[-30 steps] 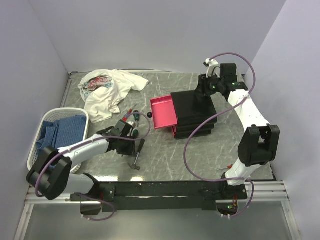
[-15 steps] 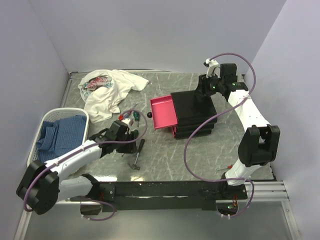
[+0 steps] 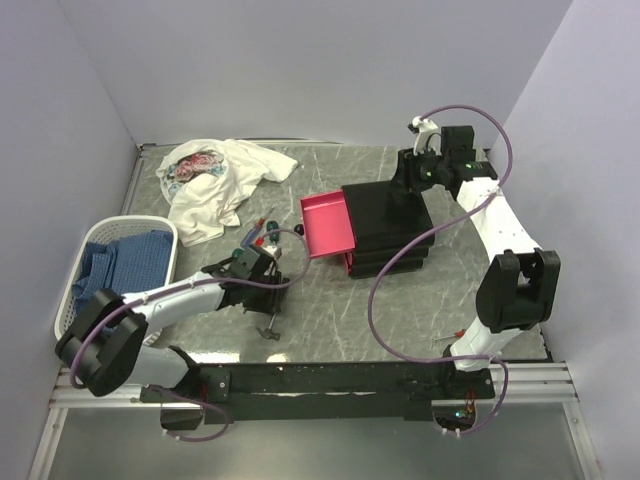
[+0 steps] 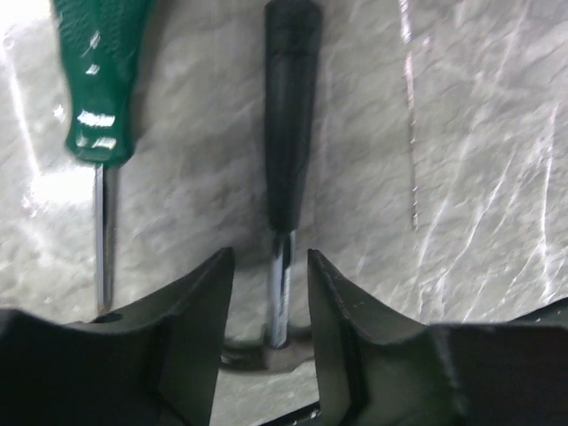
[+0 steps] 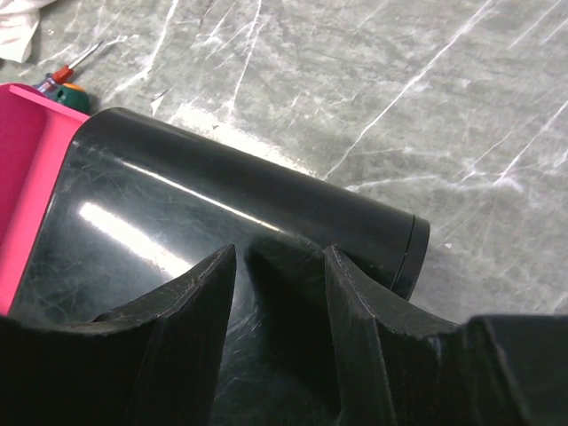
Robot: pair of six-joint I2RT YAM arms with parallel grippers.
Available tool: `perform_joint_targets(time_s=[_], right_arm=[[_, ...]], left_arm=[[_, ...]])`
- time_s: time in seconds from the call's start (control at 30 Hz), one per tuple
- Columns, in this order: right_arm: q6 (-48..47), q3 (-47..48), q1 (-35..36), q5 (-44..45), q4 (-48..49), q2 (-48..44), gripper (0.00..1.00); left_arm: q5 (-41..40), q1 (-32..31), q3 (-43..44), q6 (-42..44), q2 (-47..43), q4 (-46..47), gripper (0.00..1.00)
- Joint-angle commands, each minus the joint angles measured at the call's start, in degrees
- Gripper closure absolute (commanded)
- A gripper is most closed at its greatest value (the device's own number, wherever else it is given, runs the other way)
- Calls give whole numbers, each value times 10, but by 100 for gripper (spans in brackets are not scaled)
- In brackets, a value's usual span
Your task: Sort the tools into containers
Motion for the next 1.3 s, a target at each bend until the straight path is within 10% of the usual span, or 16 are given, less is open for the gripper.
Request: perform_joint_targets(time_s=[0.0, 0.27, 0.57, 0.93, 1.27], right_arm=[[23, 14, 1, -11, -75, 24, 47], [33, 43, -2, -12, -79, 33, 47], [6, 42, -1, 32, -85, 27, 47], [-19, 43, -1, 70, -79, 5, 47], [-30, 28, -1, 76, -80, 11, 47]], left_arm=[[-4, -14, 0, -9, 40, 0, 68], [26, -17, 12, 14, 28, -16, 99], [8, -9, 81, 33, -77, -61, 99], [6, 150, 197, 88, -61, -148, 99], [75, 160, 366, 150, -26, -58, 99]])
